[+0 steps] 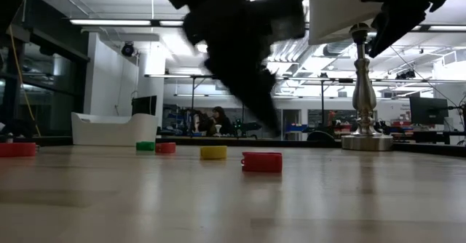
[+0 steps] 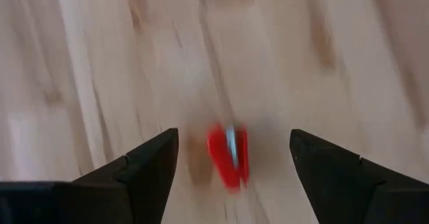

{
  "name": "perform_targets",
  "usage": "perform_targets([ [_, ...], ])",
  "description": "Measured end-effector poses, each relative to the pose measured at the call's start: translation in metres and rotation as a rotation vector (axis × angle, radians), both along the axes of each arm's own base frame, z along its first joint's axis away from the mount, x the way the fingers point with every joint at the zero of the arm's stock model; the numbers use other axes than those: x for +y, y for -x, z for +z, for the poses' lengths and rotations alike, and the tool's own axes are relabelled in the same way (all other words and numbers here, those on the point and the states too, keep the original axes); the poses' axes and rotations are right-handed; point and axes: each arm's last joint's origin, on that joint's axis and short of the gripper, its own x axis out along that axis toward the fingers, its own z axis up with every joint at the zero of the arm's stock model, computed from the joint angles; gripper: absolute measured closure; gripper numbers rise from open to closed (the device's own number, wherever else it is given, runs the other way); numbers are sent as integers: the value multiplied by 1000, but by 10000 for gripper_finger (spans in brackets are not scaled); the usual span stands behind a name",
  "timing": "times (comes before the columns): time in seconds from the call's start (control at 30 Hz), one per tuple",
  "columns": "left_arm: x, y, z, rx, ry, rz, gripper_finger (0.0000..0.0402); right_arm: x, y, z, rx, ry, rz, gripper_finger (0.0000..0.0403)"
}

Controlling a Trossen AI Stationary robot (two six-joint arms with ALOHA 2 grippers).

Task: Pick and place Stapler, Stapler remover, tape
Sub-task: Put the bottom red stapler into the white bin

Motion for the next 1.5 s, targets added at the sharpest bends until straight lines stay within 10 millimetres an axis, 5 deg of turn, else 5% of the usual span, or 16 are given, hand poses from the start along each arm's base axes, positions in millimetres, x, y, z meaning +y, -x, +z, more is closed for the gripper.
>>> perform_targets([
  [0.43, 0, -2, -16, 34, -40, -11, 122, 7, 43, -10, -180, -75, -57, 222],
  [0.9, 0, -4, -26, 49, -73, -6, 124, 14, 62, -30, -521, -227, -30, 221],
  [1.5, -8, -3, -34, 58, -78, -45, 244, 13, 63, -28, -662, -223, -70, 221],
])
